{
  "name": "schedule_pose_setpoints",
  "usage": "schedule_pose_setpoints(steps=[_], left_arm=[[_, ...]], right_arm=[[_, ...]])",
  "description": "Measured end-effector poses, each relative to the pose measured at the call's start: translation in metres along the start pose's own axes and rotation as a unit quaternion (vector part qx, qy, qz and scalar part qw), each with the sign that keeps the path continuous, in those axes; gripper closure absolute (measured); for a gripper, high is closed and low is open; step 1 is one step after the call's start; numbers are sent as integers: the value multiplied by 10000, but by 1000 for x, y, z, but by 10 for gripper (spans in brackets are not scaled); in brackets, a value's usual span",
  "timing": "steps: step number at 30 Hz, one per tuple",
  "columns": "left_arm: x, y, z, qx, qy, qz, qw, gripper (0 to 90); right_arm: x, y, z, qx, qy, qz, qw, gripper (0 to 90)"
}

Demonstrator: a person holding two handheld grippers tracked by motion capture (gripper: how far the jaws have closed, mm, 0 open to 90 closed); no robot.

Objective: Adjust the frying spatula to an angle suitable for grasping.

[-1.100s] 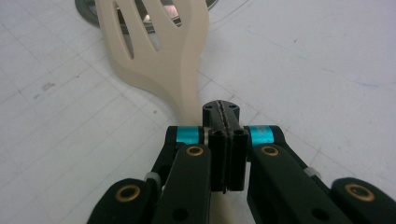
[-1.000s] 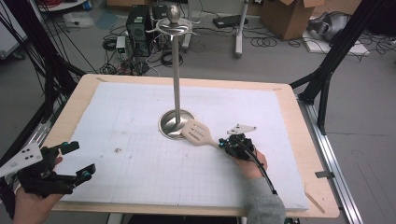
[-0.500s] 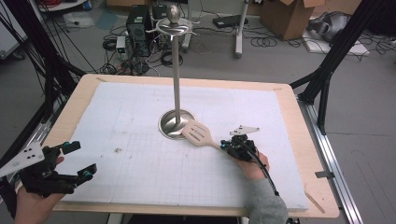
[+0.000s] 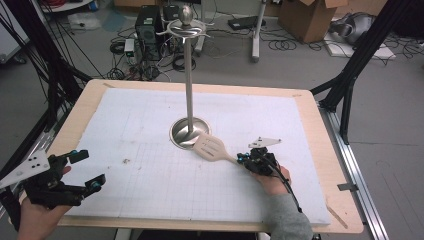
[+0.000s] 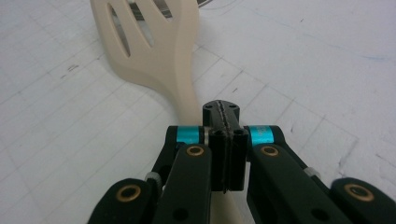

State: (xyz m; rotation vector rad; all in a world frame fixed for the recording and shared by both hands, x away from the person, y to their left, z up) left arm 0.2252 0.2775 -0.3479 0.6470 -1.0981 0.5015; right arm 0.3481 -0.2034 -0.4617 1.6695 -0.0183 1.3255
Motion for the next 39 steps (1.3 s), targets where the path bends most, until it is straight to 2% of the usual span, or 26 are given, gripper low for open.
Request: schedule_pose_setpoints(steps=[7,15,18,25,31,36,39], left_arm=[[3,-4,0,-69,-20,13,10000,17],[5,-12,0,-140,-24,-17,9999,17],[5,-14,0,-164,-43,-52,9998,17],[4,-12,-1,-130,-19,-17,9999,17],[3,-9,-1,-88,-18,-24,10000,17],[1,-7,1,-57,-32,-41,10000,17],[-1,-6,1,-26,-18,-72,10000,17]], right_arm=[[-7,12,-2,176,121,135,9997,900],[-6,14,-7,27,291,114,9995,900],[-4,14,-7,129,273,83,9995,900],[16,9,-13,-26,179,354,9992,900],[19,0,-13,-109,248,254,9993,900],[19,-2,-7,-144,114,264,9995,900],[19,-7,-4,-167,74,167,9997,900]])
Point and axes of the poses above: each handheld gripper's, and its own axes: y roughly backward along the jaws, x roughly out of its top, z roughly to its right, the point moved 3 cm from there along -y, roughly forward along the jaws, and after that the axes turned 11 degrees about y, right-handed, at the moved point
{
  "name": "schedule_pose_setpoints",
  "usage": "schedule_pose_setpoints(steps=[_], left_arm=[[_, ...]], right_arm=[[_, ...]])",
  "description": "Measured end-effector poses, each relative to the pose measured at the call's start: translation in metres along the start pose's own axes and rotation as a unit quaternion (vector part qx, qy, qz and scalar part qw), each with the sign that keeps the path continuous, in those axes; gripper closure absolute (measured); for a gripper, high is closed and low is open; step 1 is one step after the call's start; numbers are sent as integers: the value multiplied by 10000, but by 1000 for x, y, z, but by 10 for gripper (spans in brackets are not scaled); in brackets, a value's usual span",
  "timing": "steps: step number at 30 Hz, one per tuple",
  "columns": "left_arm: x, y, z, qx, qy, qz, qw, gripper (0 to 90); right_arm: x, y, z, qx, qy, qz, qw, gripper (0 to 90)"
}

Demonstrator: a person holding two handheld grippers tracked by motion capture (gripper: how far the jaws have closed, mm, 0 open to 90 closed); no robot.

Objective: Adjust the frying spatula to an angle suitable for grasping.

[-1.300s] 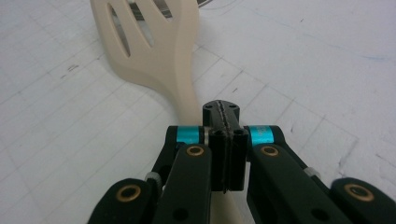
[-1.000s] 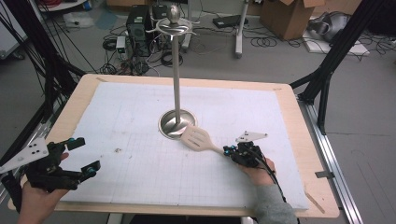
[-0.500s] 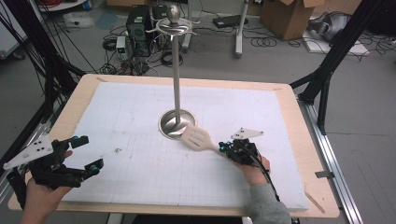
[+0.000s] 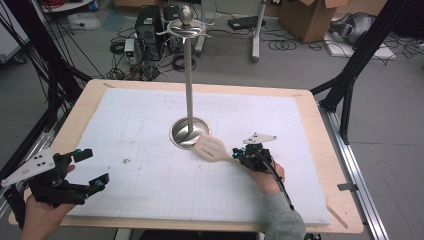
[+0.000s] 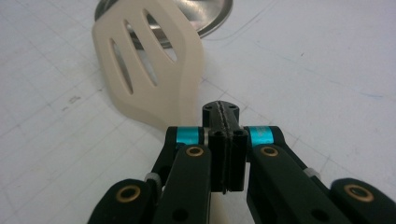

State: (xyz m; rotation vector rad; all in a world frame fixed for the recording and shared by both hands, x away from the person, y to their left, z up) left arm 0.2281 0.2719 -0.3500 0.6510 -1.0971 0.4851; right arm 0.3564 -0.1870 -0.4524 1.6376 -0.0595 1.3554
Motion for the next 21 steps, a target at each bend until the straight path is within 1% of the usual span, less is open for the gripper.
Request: schedule_pose_setpoints(steps=[3,5,7,10,11,15,21], left_arm=[[-2,1,-1,35,5,-19,10000,17],[-2,3,-1,54,14,-13,10000,17],[-3,5,-1,70,15,0,10000,17],[-3,7,-1,86,21,9,10000,17],[-3,8,-1,94,17,10,10000,17],[-3,9,-2,102,29,24,9999,17],[-3,6,-1,67,37,0,10000,17]], right_arm=[[-1,-7,0,-2,48,-111,9999,900],[-2,-11,1,-45,101,-177,9998,900],[-3,-14,0,-19,103,-247,9996,900],[-3,-17,-2,-49,227,-369,9990,900],[-3,-17,-2,-71,279,-369,9989,900],[-4,-16,-3,-57,203,-365,9991,900],[-5,-14,-6,-15,267,-413,9988,900]])
Point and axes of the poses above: each handheld gripper's, and its own axes: y roughly backward along the jaws, x roughly out of its top, z roughly to its right, the point moved 3 cm from there along -y, roughly forward along the jaws, and after that the axes turned 11 degrees about y, right-handed, at the moved point
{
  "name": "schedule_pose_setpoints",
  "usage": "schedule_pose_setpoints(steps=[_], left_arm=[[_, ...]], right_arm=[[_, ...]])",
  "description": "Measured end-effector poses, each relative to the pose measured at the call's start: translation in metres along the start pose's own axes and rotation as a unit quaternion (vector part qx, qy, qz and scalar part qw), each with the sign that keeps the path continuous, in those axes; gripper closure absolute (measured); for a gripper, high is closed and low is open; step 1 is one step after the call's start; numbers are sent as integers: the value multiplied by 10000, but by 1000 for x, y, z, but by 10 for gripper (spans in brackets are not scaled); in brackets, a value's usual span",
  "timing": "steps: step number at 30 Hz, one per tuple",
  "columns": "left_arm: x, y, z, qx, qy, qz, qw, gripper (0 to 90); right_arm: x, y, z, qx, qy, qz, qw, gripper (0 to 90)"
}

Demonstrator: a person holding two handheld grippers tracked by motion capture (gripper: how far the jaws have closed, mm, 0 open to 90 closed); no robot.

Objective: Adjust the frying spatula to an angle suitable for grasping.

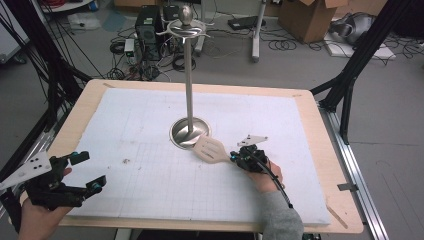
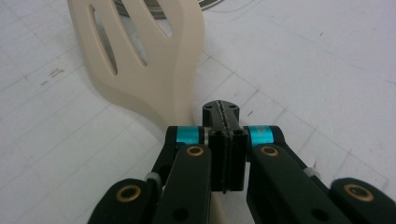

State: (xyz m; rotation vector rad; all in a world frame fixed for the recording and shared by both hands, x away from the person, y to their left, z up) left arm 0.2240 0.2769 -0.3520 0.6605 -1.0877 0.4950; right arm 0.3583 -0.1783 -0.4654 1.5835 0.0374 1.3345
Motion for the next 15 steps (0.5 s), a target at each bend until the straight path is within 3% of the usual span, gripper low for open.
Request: schedule_pose_setpoints(steps=[15], left_arm=[[6,-9,-2,-131,-11,18,9999,17]], right_arm=[[-7,10,-13,247,217,40,9994,900]])
Point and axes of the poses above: each handheld gripper's, and its own axes: y roughly backward along the jaws, x roughly out of its top, z roughly to its right, the point moved 3 cm from there along -y, roughly forward along the jaws, and after that the axes turned 11 degrees about y, right-handed, at the moved point
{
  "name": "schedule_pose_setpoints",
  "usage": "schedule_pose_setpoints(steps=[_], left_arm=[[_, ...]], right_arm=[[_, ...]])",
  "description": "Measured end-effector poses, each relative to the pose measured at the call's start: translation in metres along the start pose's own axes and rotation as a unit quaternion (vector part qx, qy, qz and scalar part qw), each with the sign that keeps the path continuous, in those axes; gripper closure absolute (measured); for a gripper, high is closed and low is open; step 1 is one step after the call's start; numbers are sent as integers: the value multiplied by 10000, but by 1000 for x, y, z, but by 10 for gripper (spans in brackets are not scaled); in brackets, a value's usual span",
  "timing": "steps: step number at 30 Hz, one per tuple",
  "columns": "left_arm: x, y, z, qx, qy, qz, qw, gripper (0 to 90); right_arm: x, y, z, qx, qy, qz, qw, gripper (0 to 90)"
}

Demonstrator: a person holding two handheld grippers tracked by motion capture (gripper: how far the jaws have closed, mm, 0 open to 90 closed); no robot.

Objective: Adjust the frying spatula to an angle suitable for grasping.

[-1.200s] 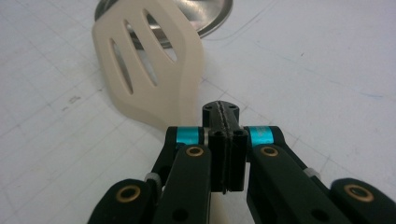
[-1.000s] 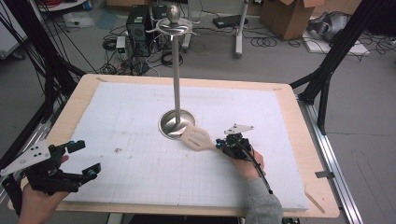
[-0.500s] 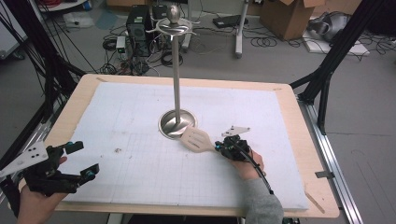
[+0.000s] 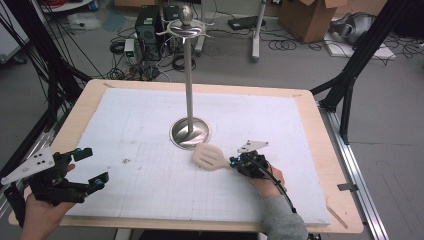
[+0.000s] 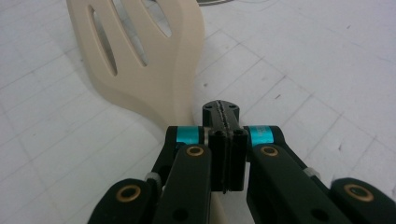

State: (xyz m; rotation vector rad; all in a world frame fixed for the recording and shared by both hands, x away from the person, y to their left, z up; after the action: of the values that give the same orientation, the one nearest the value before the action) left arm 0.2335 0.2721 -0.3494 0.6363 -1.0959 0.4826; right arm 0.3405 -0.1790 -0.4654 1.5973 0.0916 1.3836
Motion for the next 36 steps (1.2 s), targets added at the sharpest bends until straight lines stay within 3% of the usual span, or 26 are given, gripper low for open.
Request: schedule_pose_setpoints(steps=[15,26,28,32,36], left_arm=[[7,-22,1,-257,-62,-79,9996,17],[10,-31,1,-373,-77,-96,9992,17],[10,-32,1,-379,-74,-95,9992,17],[12,-32,-1,-385,-48,-56,9992,17],[14,-33,-3,-421,-53,-6,9991,17]], right_arm=[[-8,13,-19,149,188,24,9997,900],[-11,20,-31,81,347,-10,9994,900],[-9,22,-31,161,311,113,9993,900],[-3,40,-31,62,265,465,9985,900],[-9,56,-32,30,276,558,9981,900]])
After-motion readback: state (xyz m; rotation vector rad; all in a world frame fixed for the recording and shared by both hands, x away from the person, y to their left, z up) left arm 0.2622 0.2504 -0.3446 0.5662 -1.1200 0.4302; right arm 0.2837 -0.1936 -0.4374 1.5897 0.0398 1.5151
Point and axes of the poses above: each handheld gripper's, and its own axes: y roughly backward along the jaws, x roughly out of its top, z roughly to its right, the point moved 3 cm from there along -y, roughly forward along the jaws, and after that the axes turned 11 degrees about y, right-handed, at the moved point
